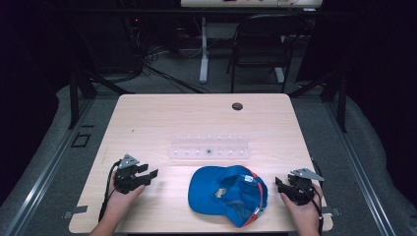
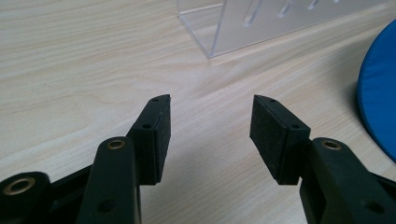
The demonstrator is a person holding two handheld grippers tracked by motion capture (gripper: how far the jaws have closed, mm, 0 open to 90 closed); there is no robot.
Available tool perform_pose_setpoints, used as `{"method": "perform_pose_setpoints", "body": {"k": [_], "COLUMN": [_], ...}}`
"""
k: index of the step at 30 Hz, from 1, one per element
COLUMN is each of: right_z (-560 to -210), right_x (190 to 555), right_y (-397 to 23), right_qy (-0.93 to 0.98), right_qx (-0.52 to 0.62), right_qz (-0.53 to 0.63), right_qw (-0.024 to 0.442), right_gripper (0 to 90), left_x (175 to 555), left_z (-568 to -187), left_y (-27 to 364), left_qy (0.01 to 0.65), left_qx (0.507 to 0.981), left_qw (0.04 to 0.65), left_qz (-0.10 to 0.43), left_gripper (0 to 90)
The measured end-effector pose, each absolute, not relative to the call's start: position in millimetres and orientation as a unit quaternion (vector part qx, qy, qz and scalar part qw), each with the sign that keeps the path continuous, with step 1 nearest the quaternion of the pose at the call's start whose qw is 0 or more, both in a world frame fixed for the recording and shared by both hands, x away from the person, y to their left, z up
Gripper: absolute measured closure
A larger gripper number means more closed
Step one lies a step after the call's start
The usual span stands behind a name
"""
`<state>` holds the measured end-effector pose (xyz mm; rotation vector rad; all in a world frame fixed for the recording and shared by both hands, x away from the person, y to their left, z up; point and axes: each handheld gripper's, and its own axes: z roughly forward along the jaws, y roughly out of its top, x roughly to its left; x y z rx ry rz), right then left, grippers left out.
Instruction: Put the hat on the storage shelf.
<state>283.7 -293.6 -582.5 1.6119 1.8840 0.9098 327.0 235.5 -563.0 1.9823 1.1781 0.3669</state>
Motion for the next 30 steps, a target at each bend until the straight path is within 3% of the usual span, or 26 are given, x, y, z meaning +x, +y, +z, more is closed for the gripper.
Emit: {"method": "perform_pose_setpoints", "body": {"k": [3,5,7,12,18,22,30], "right_z": [-577,-575,-572,-558,-551,-551,-535], "right_x": [282,280,277,272,273,277,275], "right_y": [-292,-292,-292,-293,-294,-302,-306], "right_qy": [0.69,0.694,0.692,0.685,0.681,0.668,0.682], "right_qx": [0.591,0.591,0.597,0.599,0.613,0.638,0.634], "right_qz": [0.34,0.342,0.351,0.377,0.377,0.375,0.358], "right_qw": [0.242,0.227,0.203,0.172,0.132,0.081,0.064], "right_gripper": [49.1,58.3,61.5,70.9,68.1,66.0,62.6], "left_x": [327,327,327,326,325,325,325], "left_z": [-563,-563,-565,-563,-563,-564,-564], "left_y": [233,233,232,231,232,233,231], "left_qy": [0.459,0.462,0.47,0.468,0.469,0.47,0.471], "left_qx": [0.786,0.786,0.781,0.784,0.787,0.788,0.786], "left_qw": [0.389,0.387,0.395,0.386,0.38,0.374,0.379], "left_qz": [0.141,0.138,0.116,0.128,0.129,0.132,0.128], "left_gripper": [48.8,48.7,48.7,48.8,48.7,48.2,47.2]}}
